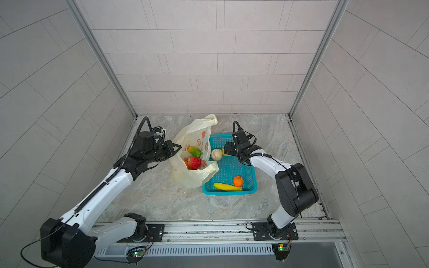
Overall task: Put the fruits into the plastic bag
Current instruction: 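Move the right gripper back to the basket and grasp the yellow fruit, then carry the yellow fruit into the bag and open the right gripper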
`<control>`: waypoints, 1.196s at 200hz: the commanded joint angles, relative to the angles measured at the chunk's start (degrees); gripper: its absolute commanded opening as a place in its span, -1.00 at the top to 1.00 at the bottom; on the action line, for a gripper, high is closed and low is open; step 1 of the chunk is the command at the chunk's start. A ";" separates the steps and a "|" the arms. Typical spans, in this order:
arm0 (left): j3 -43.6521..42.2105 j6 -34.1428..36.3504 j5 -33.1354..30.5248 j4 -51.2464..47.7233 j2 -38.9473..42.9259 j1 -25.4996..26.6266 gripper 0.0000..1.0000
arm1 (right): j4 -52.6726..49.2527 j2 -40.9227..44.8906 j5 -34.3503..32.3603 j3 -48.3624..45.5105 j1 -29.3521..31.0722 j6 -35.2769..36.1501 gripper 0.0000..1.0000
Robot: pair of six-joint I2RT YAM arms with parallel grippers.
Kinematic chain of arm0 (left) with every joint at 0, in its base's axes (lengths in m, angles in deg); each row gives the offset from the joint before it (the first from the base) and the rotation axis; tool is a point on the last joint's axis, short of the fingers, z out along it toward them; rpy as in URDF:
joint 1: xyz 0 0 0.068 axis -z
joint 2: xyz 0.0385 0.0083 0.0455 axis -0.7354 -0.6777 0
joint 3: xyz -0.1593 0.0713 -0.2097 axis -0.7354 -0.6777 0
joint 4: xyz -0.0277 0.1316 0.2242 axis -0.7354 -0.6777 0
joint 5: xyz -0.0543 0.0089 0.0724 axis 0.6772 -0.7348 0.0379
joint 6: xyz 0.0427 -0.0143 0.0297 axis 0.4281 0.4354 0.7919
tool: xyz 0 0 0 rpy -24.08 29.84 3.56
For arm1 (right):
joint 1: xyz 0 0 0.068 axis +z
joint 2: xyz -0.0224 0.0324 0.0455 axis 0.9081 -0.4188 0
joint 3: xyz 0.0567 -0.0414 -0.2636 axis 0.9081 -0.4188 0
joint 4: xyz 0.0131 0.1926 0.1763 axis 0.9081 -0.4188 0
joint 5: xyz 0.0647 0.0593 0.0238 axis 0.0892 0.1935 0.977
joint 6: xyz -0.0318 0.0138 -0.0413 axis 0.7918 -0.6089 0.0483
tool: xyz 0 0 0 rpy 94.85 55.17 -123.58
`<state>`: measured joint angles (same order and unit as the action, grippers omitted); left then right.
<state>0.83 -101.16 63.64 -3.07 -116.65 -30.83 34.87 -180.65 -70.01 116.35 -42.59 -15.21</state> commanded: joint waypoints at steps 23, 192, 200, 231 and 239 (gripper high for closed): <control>0.03 0.77 -0.39 0.37 0.28 -0.17 1.00 | -7.69 -7.65 3.11 7.53 -1.37 1.76 -0.46; 1.23 1.19 0.22 -0.55 -1.28 -0.17 1.00 | -7.16 -10.82 3.74 8.91 -2.35 3.89 0.00; 1.12 1.19 0.21 -0.54 -1.18 -0.17 1.00 | -7.11 -9.76 3.74 8.37 -2.35 3.94 0.03; 0.67 1.21 0.15 -0.64 -0.20 -0.18 1.00 | -7.25 -2.80 4.81 5.06 -2.25 4.68 0.06; 0.56 1.19 0.09 -0.64 0.02 -0.24 1.00 | -6.97 -0.31 5.56 3.75 -2.17 5.07 0.06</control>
<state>0.83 -100.73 63.51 -3.31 -118.03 -30.83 28.03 -188.94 -65.29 122.34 -44.69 -11.32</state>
